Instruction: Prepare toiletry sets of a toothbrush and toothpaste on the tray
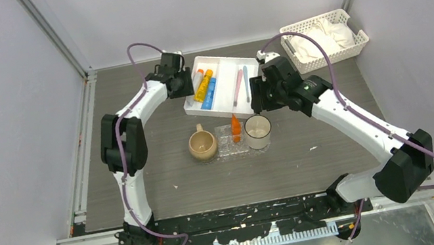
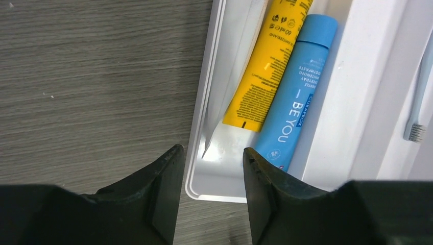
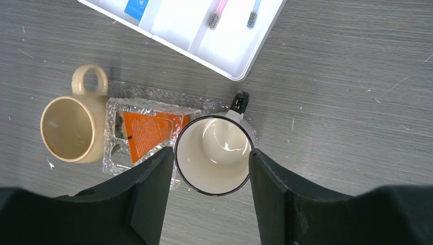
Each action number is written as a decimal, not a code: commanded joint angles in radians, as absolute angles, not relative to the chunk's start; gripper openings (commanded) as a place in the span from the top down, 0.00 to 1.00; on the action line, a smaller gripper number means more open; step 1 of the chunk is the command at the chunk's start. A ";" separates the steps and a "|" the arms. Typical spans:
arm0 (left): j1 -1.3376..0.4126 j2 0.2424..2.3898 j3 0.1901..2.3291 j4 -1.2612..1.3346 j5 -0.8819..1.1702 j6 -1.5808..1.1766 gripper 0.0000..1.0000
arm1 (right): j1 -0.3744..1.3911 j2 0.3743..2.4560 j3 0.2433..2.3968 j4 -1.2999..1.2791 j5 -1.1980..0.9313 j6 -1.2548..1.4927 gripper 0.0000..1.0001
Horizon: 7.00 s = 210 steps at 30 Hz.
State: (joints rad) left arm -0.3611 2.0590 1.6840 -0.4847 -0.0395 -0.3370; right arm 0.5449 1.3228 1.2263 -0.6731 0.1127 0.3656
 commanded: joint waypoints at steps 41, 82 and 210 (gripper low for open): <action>-0.413 2.082 1.741 -0.463 -0.114 -0.292 0.65 | 0.525 1.347 1.211 -0.607 0.067 0.370 0.45; -0.453 2.080 1.724 -0.505 -0.161 -0.298 0.84 | 0.523 1.376 1.203 -0.593 0.054 0.370 0.51; -0.408 1.713 1.351 -0.371 -0.151 -0.240 0.85 | 0.522 1.425 1.177 -0.597 -0.038 0.381 0.58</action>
State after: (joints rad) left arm -0.4137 1.7473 1.3144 -0.4198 -0.1333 -0.2531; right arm 0.5259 1.4250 1.1831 -0.6285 -0.0288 0.3740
